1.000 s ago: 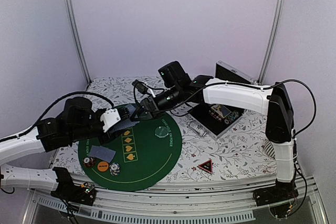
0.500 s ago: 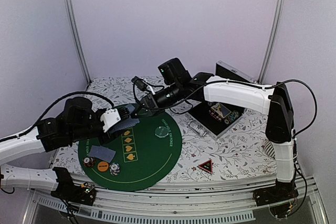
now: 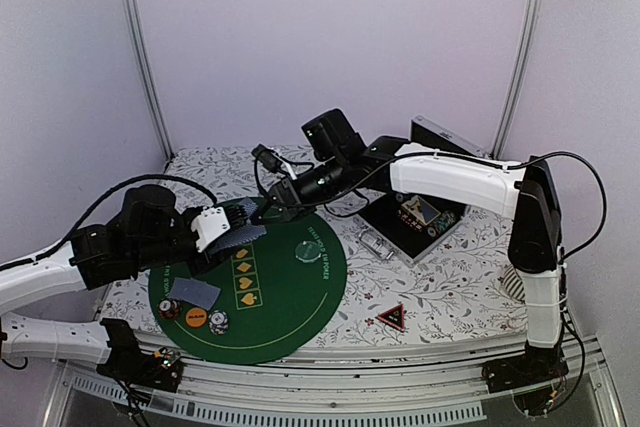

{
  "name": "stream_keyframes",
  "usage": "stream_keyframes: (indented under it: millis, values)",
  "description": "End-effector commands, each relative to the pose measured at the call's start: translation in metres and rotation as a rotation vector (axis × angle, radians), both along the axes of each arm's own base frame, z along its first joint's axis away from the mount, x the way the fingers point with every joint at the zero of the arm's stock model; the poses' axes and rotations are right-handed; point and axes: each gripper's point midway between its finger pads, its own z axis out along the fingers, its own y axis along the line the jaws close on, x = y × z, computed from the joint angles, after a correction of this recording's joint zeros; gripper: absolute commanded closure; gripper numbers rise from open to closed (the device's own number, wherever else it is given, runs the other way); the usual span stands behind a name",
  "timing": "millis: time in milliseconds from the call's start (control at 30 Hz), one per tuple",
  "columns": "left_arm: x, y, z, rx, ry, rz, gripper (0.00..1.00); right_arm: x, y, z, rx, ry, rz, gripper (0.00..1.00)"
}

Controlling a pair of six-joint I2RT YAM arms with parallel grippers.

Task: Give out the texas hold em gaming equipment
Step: Pick up the poker card from the face-down deck piles.

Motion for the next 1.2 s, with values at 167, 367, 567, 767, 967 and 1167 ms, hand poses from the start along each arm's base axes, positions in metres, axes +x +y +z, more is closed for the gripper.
stream_keyframes:
  millis: [167, 367, 567, 767, 967, 1167]
  values:
    - [0.001, -0.003, 0.01, -0.033, -0.02, -0.001, 0.44, 0.002, -0.007, 0.041, 0.048, -0.068, -0.031, 0.82]
    - [0.001, -0.003, 0.009, -0.034, -0.019, -0.001, 0.43, 0.005, -0.01, 0.046, 0.045, -0.091, -0.05, 0.75]
    - [0.001, -0.003, 0.009, -0.034, -0.019, 0.0, 0.43, 0.005, -0.008, 0.047, 0.047, -0.084, -0.043, 0.87]
    - [0.001, -0.003, 0.009, -0.033, -0.018, 0.001, 0.44, -0.001, -0.008, 0.049, 0.058, -0.069, -0.014, 0.98]
    - [0.002, -0.001, 0.009, -0.033, -0.02, 0.013, 0.43, 0.002, -0.018, 0.056, 0.059, -0.094, -0.029, 0.98]
    - [0.003, 0.0, 0.008, -0.03, -0.021, 0.023, 0.43, 0.003, -0.027, 0.062, 0.069, -0.107, -0.031, 0.98]
